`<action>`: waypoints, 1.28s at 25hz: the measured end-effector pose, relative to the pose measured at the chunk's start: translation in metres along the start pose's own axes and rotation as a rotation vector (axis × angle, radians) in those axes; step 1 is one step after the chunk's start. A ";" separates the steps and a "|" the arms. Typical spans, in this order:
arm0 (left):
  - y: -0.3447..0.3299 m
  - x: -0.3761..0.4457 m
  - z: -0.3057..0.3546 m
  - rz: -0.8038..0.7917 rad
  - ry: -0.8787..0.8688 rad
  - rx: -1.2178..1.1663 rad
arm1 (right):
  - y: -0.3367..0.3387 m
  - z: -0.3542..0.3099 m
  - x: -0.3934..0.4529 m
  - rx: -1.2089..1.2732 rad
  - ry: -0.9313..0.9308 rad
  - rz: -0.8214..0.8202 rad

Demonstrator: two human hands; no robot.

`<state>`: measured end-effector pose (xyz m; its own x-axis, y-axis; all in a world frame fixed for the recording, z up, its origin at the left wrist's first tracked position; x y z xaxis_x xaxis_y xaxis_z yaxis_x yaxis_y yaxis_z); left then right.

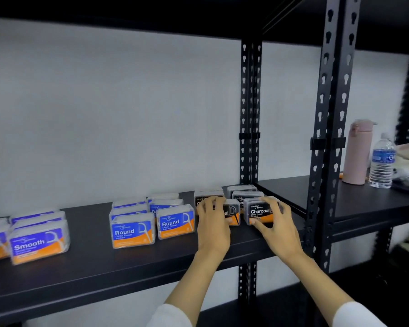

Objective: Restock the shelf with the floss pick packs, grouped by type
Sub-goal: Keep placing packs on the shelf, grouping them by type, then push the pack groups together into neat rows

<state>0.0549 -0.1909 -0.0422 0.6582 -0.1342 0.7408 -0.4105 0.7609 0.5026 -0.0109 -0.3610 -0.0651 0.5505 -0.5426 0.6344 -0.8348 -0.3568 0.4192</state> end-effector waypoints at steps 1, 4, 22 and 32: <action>0.002 -0.001 0.000 0.007 0.011 -0.029 | 0.001 -0.001 0.000 -0.003 0.002 -0.001; 0.006 -0.001 0.000 0.010 0.041 -0.067 | 0.002 -0.002 -0.001 0.008 -0.006 -0.010; 0.010 0.003 0.011 0.036 -0.021 0.001 | 0.006 -0.010 0.004 0.159 0.055 -0.087; 0.012 0.116 -0.020 -0.311 -0.078 -0.061 | -0.019 -0.044 0.093 0.185 0.134 -0.341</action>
<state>0.1384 -0.1846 0.0411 0.6951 -0.4128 0.5886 -0.1570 0.7119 0.6846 0.0564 -0.3713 0.0148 0.7806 -0.2702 0.5636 -0.5842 -0.6361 0.5041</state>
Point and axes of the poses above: each hand's wrist, its own x-axis towards the middle knuckle, its own y-axis out of the back of the hand, z = x × y, the point moved 8 cm from there along x, towards the middle knuckle, and after that the axes turned 11 degrees about z, right-handed, at the moved point
